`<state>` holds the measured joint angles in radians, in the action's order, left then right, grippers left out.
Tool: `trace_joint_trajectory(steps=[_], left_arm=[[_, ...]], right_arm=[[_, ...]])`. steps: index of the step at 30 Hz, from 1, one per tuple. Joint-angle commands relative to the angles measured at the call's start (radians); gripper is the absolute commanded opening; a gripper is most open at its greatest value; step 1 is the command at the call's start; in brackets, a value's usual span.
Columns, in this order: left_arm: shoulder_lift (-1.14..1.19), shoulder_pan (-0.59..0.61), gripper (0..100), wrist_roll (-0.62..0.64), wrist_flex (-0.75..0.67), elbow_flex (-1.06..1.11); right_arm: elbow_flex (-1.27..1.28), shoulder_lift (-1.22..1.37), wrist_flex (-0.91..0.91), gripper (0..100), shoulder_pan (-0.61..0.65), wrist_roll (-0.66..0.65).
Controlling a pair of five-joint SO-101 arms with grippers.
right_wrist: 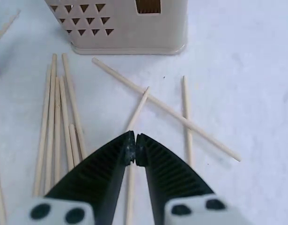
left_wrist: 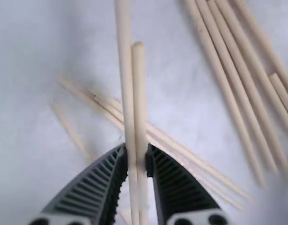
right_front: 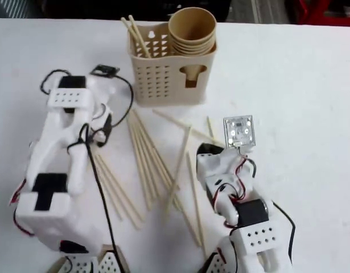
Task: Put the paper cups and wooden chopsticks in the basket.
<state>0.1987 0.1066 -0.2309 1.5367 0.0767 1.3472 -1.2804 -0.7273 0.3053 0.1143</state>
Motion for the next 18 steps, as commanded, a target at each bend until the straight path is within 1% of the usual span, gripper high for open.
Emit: trace_joint_trajectory(steps=[1,5,10,14,18], left_arm=[[-0.163,0.024,2,-0.014,0.055,-0.011],[-0.292,0.015,2,-0.012,0.087,-0.018],[-0.466,-0.016,2,-0.006,0.069,-0.029],[-0.55,-0.053,2,-0.005,0.057,-0.112],[-0.559,-0.093,2,-0.003,0.057,-0.27]], right_arm=[[-0.008,-0.015,0.005,1.8,-0.004,0.002],[-0.008,-0.015,0.005,1.8,-0.004,0.002],[-0.008,-0.015,0.005,1.8,-0.004,0.002],[-0.008,-0.015,0.005,1.8,-0.004,0.002],[-0.008,-0.015,0.005,1.8,-0.004,0.002]])
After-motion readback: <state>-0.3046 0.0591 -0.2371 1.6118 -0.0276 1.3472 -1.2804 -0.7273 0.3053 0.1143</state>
